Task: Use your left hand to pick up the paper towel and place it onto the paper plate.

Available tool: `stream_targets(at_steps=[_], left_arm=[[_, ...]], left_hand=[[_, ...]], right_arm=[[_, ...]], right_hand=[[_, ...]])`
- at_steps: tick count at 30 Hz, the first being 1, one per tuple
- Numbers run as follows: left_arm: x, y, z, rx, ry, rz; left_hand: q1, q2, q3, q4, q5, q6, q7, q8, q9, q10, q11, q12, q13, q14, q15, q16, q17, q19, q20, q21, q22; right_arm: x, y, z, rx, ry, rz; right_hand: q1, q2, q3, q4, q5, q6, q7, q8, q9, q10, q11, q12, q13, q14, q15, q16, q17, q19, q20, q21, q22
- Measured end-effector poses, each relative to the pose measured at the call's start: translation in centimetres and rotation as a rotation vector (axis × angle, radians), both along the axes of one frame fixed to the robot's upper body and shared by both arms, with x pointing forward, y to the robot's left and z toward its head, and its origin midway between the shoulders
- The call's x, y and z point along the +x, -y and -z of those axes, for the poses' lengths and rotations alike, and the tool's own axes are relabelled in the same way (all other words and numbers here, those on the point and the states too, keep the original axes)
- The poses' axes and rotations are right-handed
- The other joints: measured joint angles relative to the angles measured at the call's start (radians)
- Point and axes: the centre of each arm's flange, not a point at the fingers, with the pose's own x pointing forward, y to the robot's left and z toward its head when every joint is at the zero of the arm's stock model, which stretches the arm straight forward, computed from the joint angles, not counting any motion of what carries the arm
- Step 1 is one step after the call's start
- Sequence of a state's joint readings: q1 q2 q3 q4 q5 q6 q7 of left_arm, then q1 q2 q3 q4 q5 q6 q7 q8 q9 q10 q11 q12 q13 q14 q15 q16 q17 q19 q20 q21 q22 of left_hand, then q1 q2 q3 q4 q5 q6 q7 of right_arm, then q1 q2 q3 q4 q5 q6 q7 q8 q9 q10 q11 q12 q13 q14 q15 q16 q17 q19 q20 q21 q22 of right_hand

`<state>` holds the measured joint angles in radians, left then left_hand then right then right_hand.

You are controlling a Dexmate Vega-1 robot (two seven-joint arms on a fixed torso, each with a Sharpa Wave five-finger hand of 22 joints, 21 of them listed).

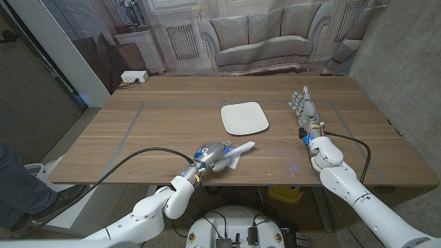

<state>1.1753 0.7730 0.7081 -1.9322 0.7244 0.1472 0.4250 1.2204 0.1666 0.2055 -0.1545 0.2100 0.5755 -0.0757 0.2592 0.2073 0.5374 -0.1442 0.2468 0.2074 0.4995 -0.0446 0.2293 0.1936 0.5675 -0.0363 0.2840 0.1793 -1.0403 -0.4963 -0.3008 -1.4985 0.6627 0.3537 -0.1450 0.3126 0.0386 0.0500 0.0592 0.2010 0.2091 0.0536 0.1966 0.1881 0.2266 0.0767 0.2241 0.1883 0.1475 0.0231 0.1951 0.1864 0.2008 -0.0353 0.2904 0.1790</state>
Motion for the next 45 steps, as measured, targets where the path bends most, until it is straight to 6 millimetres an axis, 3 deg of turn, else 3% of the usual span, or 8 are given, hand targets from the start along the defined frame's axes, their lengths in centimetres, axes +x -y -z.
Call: stream_targets(at_steps=[16,29,45], left_arm=[[-0.3,-0.3,-1.1,-0.025,0.062,-0.018],[-0.3,-0.5,-1.5,-0.07,0.073,0.004],[-0.6,-0.7,-1.9,-0.095,0.097,0.021]], left_hand=[[0.021,0.013,0.033,0.01,-0.016,0.055,0.004,0.008,0.0,0.045,-0.003,0.0,0.0,0.046,-0.008,0.003,0.0,0.008,-0.018,0.0,0.0],[0.069,-0.005,0.087,0.005,-0.029,0.148,0.016,0.023,-0.003,0.145,0.005,0.005,-0.003,0.167,-0.017,0.011,0.0,0.122,-0.029,0.034,0.0],[0.084,-0.01,0.104,0.004,-0.029,0.172,0.008,0.023,-0.003,0.168,0.003,0.005,0.0,0.192,-0.022,0.011,0.0,0.138,-0.033,0.038,-0.003]], right_arm=[[-0.2,0.0,-0.3,0.002,0.012,-0.001],[-0.4,0.1,-0.2,0.007,0.021,0.001],[-0.8,0.3,-0.1,0.014,0.03,0.004]], right_hand=[[0.0,0.0,-0.003,-0.003,0.0,0.0,0.0,0.0,0.0,0.0,0.0,0.0,0.0,0.0,0.0,0.0,0.0,0.006,-0.006,0.0,0.0],[0.0,0.0,-0.003,-0.003,0.0,0.0,0.0,0.0,0.0,0.0,0.0,0.0,0.0,0.0,0.0,0.0,0.0,0.005,-0.006,-0.006,0.0],[0.0,0.0,-0.003,-0.003,0.0,0.0,0.0,0.0,0.0,0.0,0.0,0.0,0.0,0.0,0.0,0.0,0.0,0.005,-0.006,-0.011,0.0]])
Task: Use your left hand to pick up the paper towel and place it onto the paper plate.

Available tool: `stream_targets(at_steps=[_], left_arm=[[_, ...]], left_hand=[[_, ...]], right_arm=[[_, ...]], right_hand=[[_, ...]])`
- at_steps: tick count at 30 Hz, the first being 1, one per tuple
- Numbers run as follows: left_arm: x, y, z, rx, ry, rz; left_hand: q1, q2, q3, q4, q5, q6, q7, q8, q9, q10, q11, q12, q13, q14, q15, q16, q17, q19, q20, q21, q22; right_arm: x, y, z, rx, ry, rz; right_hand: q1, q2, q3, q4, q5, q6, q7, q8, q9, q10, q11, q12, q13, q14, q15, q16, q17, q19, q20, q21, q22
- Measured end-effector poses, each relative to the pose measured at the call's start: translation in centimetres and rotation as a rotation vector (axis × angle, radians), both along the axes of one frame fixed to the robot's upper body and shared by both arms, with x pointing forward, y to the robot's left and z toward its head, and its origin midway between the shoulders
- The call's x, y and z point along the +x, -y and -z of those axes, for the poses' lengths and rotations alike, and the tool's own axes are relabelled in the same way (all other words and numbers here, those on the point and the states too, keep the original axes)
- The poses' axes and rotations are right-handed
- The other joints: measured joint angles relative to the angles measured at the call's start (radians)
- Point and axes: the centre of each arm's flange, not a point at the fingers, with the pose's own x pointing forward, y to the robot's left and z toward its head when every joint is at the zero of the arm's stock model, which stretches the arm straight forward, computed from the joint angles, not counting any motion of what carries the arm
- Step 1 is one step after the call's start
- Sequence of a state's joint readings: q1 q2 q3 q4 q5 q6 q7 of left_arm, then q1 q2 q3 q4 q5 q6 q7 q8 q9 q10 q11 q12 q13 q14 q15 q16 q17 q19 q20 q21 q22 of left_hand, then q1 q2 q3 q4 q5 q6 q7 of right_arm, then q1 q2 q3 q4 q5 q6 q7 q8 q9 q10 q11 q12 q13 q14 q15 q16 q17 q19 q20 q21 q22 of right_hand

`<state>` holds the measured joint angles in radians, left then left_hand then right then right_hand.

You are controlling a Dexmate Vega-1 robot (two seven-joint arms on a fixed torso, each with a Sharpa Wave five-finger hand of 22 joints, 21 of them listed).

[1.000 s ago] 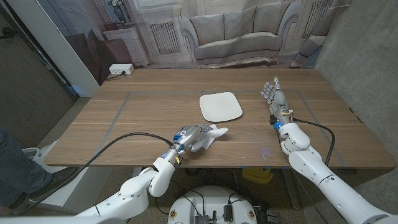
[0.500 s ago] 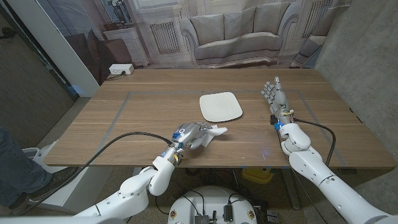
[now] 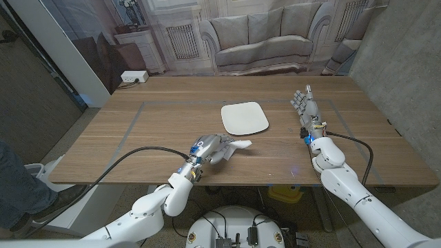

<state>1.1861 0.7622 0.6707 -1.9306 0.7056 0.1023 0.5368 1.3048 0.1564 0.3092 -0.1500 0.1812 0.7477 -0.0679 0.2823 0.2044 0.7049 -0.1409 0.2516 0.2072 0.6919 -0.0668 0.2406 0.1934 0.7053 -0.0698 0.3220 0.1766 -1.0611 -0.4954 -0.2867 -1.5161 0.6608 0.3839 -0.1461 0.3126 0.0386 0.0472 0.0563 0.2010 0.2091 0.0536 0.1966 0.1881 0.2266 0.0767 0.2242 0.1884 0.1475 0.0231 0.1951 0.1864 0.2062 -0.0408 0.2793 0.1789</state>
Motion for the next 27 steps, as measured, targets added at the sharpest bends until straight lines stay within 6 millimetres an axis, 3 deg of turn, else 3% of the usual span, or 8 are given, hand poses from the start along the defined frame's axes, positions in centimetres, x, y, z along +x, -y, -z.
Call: stream_targets(at_steps=[27], left_arm=[[-1.7,-0.1,-1.8,0.009,0.079,0.006]], left_hand=[[0.0,0.0,0.007,0.007,0.0,0.009,-0.002,0.0,0.0,0.011,0.0,-0.005,0.0,0.011,0.0,-0.011,0.0,0.012,-0.002,0.004,0.0]], right_arm=[[-0.6,0.0,0.0,0.003,0.012,-0.006]], right_hand=[[-0.004,0.004,-0.003,-0.003,0.0,0.0,0.0,0.0,0.0,0.0,0.0,0.0,0.0,0.0,0.0,0.0,0.0,0.005,0.006,-0.006,0.0]])
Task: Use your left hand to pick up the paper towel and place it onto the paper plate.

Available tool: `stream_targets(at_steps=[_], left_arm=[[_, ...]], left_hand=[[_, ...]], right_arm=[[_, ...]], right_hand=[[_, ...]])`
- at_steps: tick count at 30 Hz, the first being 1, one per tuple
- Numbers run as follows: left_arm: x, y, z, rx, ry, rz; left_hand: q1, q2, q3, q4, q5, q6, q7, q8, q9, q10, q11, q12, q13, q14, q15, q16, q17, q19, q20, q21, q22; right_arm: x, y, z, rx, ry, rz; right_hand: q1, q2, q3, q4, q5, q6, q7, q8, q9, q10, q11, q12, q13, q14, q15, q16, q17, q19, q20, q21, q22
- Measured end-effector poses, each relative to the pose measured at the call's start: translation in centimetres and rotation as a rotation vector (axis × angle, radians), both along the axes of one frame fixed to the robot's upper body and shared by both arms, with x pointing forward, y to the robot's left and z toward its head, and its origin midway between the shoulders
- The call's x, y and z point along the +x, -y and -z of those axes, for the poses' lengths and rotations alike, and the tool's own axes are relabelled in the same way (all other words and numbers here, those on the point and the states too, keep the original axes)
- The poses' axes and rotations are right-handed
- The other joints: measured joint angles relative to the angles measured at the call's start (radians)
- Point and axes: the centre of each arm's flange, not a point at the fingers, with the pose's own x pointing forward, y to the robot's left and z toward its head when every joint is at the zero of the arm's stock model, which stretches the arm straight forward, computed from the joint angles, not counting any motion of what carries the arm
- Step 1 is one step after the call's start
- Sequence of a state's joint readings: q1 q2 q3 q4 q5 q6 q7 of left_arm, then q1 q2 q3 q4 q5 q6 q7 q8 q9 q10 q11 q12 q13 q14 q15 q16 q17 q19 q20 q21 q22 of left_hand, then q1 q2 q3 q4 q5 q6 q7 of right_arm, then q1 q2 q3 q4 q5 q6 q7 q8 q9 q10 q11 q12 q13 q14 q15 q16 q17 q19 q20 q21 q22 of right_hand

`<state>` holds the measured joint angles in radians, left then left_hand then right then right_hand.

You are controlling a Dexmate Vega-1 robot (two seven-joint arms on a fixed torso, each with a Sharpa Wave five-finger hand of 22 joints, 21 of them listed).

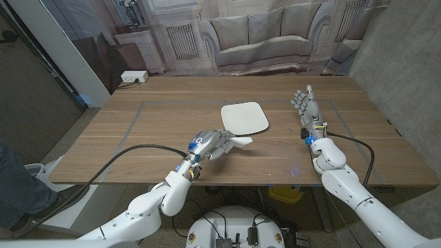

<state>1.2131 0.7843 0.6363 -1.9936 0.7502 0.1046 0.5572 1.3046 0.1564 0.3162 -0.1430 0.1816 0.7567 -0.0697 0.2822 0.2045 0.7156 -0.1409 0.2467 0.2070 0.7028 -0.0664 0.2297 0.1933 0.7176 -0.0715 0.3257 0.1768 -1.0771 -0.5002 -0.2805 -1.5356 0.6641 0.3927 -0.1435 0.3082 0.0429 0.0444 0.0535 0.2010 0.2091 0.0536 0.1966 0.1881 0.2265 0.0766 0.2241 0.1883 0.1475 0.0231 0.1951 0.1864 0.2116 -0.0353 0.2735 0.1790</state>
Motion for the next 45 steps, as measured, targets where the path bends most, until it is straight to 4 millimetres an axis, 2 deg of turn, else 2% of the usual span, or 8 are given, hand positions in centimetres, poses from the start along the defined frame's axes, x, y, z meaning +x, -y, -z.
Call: stream_targets(at_steps=[17,41,45], left_arm=[[-0.5,-0.3,-1.4,-0.003,0.044,-0.005],[0.2,-0.9,-4.1,0.004,0.102,-0.052],[0.2,-1.1,-4.4,0.002,0.108,-0.057]], left_hand=[[-0.007,-0.007,0.004,0.004,-0.004,0.0,0.0,-0.006,0.0,0.0,0.0,-0.007,0.0,0.0,0.0,-0.009,0.0,0.0,0.0,0.0,0.0],[-0.023,-0.017,0.005,0.011,-0.004,0.0,0.0,-0.014,0.0,-0.004,-0.004,-0.021,0.0,0.0,0.0,-0.017,0.005,-0.006,0.002,-0.008,0.003],[-0.026,-0.017,0.005,0.02,-0.004,0.0,0.0,-0.014,0.0,-0.004,-0.004,-0.021,0.0,-0.002,-0.002,-0.017,0.005,-0.006,0.002,-0.008,0.003]], right_arm=[[0.0,-0.1,-0.1,-0.003,-0.002,-0.002],[0.4,0.5,0.1,0.002,-0.01,-0.001],[0.5,0.5,0.0,0.003,-0.01,-0.001]], right_hand=[[0.0,0.0,-0.003,-0.003,0.0,0.0,0.0,0.0,0.0,0.0,0.0,0.0,0.0,0.006,-0.006,0.0,0.0,0.005,-0.006,-0.004,0.0],[0.004,0.004,-0.004,-0.004,0.0,0.0,0.0,0.0,0.0,0.005,-0.005,0.0,0.0,0.005,-0.005,0.0,0.0,0.005,-0.005,-0.009,0.0],[0.004,0.004,-0.004,-0.004,0.0,0.0,0.0,0.0,0.0,0.005,-0.005,0.0,0.0,0.005,-0.005,0.0,0.0,0.005,-0.005,-0.009,0.0]])
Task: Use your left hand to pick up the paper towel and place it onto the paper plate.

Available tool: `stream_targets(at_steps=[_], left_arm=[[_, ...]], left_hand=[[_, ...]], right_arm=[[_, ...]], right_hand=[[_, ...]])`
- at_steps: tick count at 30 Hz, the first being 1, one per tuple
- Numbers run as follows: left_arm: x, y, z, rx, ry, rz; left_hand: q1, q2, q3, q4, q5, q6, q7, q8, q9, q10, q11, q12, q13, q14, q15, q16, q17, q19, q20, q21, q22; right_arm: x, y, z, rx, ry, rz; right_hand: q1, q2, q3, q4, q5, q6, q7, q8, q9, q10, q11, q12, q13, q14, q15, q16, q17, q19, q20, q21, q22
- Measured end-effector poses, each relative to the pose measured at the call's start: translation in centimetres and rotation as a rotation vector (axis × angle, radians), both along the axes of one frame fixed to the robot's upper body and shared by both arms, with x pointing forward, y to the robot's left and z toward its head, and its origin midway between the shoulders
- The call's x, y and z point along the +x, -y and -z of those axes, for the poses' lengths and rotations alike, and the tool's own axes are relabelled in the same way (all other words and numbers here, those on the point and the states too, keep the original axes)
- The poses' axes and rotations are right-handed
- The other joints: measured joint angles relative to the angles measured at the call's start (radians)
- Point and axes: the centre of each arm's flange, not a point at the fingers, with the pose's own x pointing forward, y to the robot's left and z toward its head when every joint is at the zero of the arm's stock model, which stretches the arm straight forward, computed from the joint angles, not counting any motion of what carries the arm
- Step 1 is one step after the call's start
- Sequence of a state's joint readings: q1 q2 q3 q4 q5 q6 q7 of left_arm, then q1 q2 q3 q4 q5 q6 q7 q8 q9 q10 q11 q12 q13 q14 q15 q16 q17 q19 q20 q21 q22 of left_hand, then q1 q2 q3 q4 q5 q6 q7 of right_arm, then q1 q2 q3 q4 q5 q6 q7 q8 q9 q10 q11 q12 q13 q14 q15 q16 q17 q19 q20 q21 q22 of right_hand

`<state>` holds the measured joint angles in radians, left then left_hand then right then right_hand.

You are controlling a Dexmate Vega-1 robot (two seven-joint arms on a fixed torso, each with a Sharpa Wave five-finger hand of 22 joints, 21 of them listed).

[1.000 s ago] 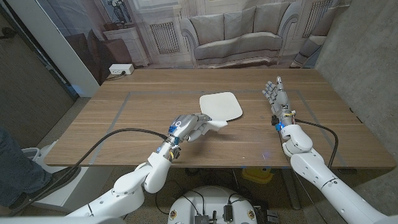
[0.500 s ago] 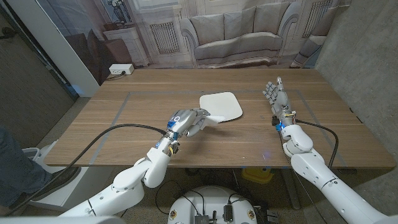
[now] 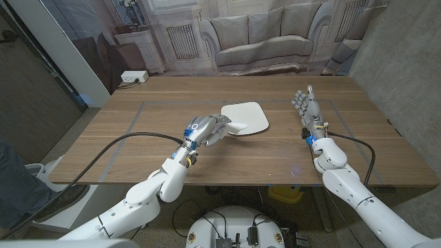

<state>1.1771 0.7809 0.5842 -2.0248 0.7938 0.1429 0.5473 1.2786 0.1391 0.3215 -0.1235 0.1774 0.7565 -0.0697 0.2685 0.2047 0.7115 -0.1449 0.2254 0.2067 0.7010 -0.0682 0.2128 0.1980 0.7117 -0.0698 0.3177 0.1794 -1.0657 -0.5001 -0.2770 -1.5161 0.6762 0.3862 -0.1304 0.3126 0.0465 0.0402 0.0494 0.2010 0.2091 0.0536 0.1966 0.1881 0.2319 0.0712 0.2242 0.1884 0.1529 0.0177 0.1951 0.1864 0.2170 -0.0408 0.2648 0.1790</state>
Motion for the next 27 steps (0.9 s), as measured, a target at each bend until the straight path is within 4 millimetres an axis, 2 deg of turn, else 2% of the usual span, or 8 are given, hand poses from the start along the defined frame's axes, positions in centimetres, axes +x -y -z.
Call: stream_targets(at_steps=[20,27], left_arm=[[0.8,-0.8,-1.3,-0.014,0.017,-0.017],[1.7,-1.2,-2.2,-0.025,0.019,-0.021]], left_hand=[[-0.01,-0.005,0.0,0.0,0.0,0.0,0.0,-0.008,0.0,0.0,0.0,-0.005,0.0,-0.004,0.004,0.0,0.0,-0.002,-0.002,-0.004,0.0],[-0.01,-0.005,0.0,0.0,0.0,0.0,0.0,-0.008,0.0,0.0,0.0,-0.005,0.0,-0.004,0.004,-0.008,0.0,-0.007,0.004,-0.004,0.0]], right_arm=[[0.3,-0.2,0.1,0.0,-0.005,-0.005],[0.2,-0.2,0.2,0.0,-0.007,-0.005]], right_hand=[[0.0,0.0,0.0,0.0,0.0,0.0,0.0,0.0,0.0,0.0,0.0,0.0,0.0,0.0,0.0,0.0,0.0,0.004,0.004,-0.01,0.0],[0.0,0.0,0.0,0.0,0.0,0.0,0.0,0.0,0.0,0.0,0.0,0.0,0.0,0.0,0.0,0.0,0.0,0.004,0.004,-0.01,0.0]])
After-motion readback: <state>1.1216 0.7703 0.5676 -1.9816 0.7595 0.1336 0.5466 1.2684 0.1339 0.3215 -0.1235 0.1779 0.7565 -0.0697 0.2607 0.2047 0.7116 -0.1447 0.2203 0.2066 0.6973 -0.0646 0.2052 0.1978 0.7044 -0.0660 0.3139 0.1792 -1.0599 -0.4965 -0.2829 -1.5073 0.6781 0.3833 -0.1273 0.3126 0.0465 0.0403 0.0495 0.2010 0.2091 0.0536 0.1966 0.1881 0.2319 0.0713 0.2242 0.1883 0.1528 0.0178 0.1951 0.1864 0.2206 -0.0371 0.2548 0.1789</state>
